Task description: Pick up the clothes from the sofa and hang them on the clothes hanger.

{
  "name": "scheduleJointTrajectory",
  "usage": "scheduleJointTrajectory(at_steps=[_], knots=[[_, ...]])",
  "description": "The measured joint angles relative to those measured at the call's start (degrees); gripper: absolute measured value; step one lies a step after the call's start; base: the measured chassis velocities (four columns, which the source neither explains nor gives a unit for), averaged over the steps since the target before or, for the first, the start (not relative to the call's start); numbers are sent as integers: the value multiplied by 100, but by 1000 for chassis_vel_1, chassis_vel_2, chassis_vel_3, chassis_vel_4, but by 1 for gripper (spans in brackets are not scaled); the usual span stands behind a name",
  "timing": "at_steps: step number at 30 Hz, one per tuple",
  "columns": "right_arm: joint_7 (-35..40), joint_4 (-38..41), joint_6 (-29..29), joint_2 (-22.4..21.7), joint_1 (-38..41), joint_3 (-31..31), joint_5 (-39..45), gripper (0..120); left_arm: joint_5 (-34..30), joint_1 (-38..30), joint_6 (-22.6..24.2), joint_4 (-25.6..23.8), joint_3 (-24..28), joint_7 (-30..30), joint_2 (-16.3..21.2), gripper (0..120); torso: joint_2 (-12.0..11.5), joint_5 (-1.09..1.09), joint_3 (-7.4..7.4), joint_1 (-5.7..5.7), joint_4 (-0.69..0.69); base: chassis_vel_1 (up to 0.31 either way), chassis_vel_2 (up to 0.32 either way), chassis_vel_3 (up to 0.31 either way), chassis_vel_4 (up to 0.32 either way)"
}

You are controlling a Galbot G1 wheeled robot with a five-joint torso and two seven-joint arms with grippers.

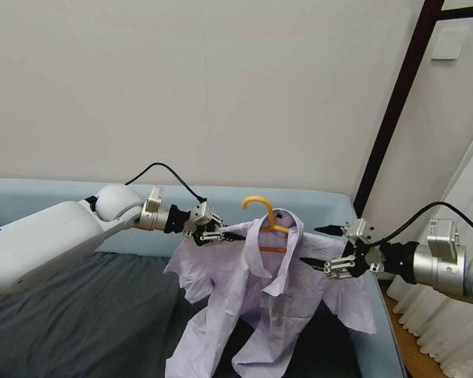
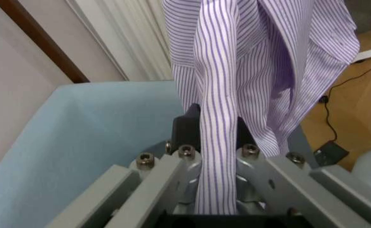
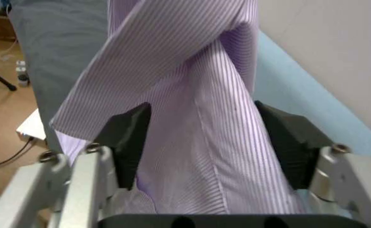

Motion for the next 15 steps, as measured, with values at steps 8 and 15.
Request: scheduleJointTrajectory(at_steps=[8,15], knots=[[-24,45,-99,-60,-66,-40,8,29,11,30,15,-133,19,52,97,1,0,-1,0,0,0,0,0,0,0],[-70,103,-99,-13,-108,-82,7,8,8,29,15,-154,20,42,123,1,0,0,0,0,0,0,0,0,0]])
